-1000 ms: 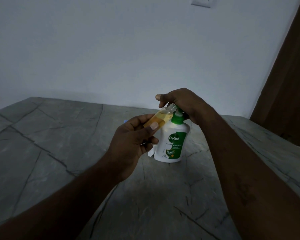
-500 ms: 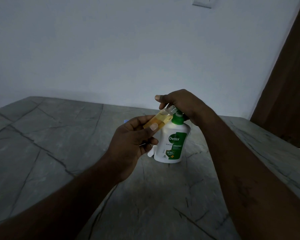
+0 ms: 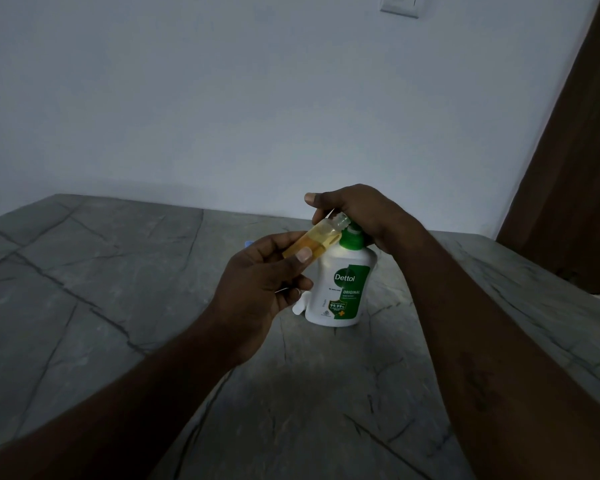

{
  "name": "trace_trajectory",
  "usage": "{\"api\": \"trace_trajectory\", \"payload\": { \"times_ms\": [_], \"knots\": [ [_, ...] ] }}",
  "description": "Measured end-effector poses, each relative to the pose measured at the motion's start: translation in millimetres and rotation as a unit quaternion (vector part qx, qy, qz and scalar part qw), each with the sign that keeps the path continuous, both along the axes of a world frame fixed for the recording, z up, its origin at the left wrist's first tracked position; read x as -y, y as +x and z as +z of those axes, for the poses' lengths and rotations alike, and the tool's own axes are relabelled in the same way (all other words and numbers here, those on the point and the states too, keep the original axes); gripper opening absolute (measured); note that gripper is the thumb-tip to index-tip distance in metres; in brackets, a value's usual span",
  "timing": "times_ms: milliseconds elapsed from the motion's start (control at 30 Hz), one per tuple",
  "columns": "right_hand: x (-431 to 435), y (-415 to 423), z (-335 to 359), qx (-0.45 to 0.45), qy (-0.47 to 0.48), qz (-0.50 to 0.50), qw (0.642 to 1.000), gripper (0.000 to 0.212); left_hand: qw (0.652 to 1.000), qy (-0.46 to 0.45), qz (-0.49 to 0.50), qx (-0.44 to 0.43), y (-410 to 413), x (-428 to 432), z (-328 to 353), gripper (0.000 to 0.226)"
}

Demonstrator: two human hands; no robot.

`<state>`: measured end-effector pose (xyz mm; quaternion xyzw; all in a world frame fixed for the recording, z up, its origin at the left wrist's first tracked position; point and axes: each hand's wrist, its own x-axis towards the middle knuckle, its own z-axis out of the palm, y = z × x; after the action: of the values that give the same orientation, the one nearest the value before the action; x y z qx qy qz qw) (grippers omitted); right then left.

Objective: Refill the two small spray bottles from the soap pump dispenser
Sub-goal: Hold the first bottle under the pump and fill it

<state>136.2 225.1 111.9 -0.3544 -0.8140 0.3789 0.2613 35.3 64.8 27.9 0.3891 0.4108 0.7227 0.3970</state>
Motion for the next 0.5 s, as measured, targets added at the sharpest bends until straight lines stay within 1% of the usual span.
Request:
{"api": "trace_trajectory", "payload": {
  "times_ms": [200, 367, 500],
  "knots": [
    [2.7, 1.2, 3.3, 0.008, 0.033, -0.004, 0.999, 0.045, 1.000, -0.005, 0.003, 0.001, 0.7, 0.2, 0.6, 0.047],
    [2.9, 2.0, 6.9, -0.004, 0.049, -0.014, 0.999, 0.043, 1.000, -0.001, -0.004, 0.003, 1.2, 0.0, 1.6, 0.048],
    [3.3, 1.5, 6.9, -0.007, 0.048, -0.016, 0.999, 0.042, 1.000, 0.006, -0.015, 0.024, 0.4, -0.7, 1.1, 0.047]
  ]
}}
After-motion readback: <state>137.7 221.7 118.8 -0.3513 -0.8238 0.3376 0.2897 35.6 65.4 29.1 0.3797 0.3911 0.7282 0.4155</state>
